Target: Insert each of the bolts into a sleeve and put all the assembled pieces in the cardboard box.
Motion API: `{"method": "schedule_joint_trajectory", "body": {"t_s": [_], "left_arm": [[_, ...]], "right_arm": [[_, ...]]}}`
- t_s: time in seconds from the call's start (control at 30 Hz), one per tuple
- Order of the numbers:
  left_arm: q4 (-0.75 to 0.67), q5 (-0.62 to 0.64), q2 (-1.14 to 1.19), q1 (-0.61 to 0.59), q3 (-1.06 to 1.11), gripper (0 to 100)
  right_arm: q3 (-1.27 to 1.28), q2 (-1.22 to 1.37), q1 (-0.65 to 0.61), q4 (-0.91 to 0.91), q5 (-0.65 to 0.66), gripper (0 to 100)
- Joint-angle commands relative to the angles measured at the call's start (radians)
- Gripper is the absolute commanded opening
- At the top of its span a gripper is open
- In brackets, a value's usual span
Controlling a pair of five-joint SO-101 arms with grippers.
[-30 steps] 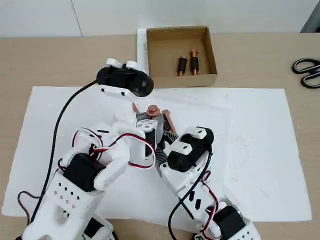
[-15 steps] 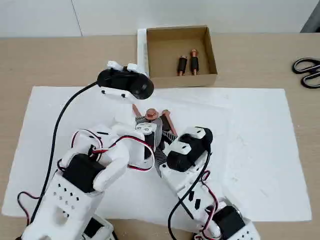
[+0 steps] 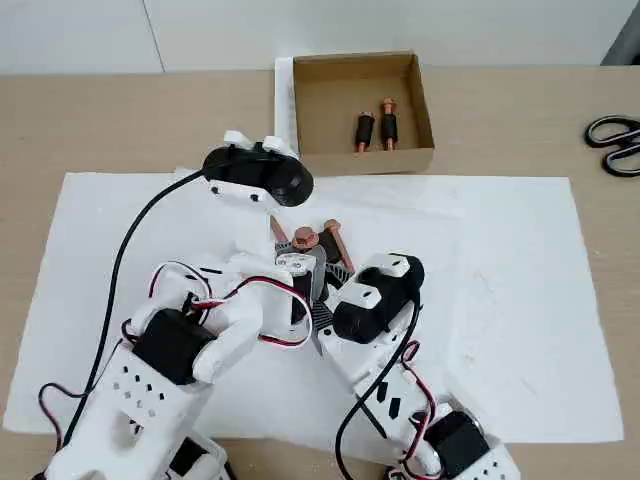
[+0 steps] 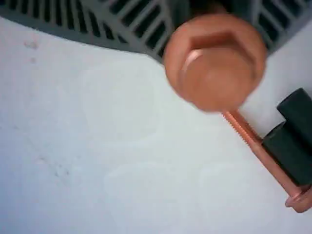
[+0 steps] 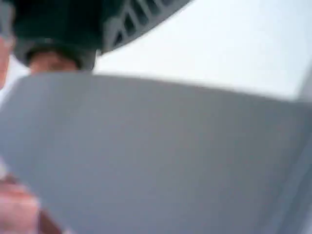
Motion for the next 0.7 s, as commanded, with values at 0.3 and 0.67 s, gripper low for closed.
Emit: {"method": "schedule_joint_trajectory", "body": {"t_s": [0.3,0.67], "left_arm": [[0.083,-0.149,-0.015,0.017,0.005,1],[0.110,-0.180,-0.015,-0.086,-0.114,22]], "right_arm": [[-0.020,-0.019,0.004,-0.022,-0.006,0.4],[-0.018,-0.019,0.005,-0.022,-0.006,0.4]]}}
